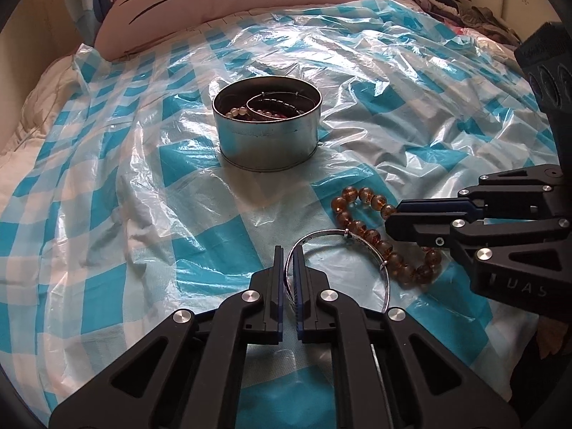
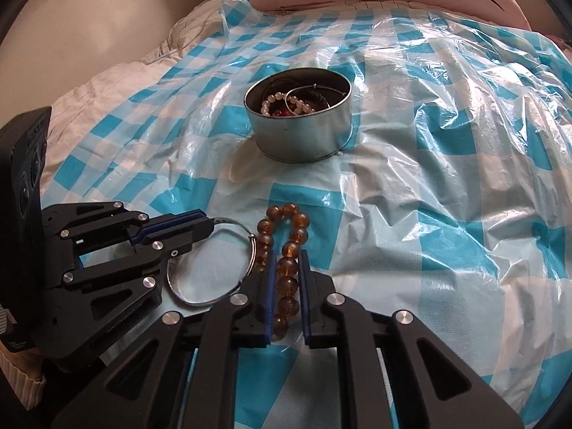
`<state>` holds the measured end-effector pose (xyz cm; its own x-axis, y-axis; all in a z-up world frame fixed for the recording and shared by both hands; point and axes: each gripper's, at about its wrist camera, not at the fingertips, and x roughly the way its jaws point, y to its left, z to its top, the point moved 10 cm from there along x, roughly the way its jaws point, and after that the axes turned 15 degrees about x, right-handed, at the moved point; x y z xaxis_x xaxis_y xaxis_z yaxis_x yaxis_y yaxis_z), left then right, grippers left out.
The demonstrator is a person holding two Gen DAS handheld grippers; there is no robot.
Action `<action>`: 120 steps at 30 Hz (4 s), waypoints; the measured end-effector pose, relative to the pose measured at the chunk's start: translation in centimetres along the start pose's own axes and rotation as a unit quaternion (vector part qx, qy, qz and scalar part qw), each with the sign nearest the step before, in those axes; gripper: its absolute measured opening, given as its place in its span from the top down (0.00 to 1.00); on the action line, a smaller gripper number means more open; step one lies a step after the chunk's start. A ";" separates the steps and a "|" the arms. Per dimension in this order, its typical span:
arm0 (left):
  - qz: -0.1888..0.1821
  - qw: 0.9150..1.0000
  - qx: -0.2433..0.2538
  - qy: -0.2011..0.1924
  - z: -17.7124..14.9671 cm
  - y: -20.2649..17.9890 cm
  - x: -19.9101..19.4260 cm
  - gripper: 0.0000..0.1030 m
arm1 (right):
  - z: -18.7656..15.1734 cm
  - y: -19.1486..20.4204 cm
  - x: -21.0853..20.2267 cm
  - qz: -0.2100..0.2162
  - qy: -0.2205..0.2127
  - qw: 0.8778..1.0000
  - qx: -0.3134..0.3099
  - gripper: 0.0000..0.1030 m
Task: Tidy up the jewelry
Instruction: 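Lift the silver bangle with left while right lifts the brown bead bracelet, then lower both items into the tin and open both grippers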
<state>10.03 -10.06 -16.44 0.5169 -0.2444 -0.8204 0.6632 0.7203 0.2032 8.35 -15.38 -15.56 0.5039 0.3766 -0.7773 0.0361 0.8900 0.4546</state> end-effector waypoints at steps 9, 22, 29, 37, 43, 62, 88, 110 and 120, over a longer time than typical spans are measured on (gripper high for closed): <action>-0.032 0.997 -0.051 -0.041 0.9 1.0 -1.5 0.96 | 2.1 1.0 -4.7 0.139 -0.058 0.987 0.055 0.88; -0.024 0.998 -0.044 -0.039 1.2 0.7 -1.3 0.96 | 2.7 0.9 -5.2 0.164 -0.059 0.982 0.072 0.88; -0.021 0.998 -0.048 -0.041 1.3 1.0 -1.3 0.96 | 2.7 0.8 -5.2 0.168 -0.061 0.981 0.077 0.88; -0.014 0.998 -0.048 -0.036 1.1 1.2 -1.1 0.96 | 3.0 0.5 -5.7 0.178 -0.067 0.978 0.083 0.88; -0.012 0.998 -0.053 -0.033 1.0 1.5 -1.1 0.96 | 3.3 0.1 -5.7 0.174 -0.071 0.978 0.091 0.88; 0.004 0.999 -0.037 0.022 -0.1 1.0 1.6 0.95 | 2.2 -3.6 0.4 -0.058 -0.021 0.997 0.045 0.63; 0.023 0.999 -0.013 -0.046 2.4 0.3 -1.4 0.96 | 4.9 -0.1 -7.0 0.238 -0.089 0.959 0.123 0.87; -0.007 0.990 -0.084 -0.117 8.8 4.7 -2.9 0.96 | 12.1 1.5 -7.7 0.296 -0.131 0.938 0.123 0.87; -0.005 0.986 -0.108 -0.125 10.7 6.1 -0.9 0.96 | 14.6 1.8 -6.7 0.300 -0.152 0.934 0.124 0.87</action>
<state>19.47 -12.40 -8.74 0.6458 -0.3852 -0.6592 0.5519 0.8321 0.0544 17.64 -20.05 -3.19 0.7173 0.6650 -0.2079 -0.1525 0.4410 0.8845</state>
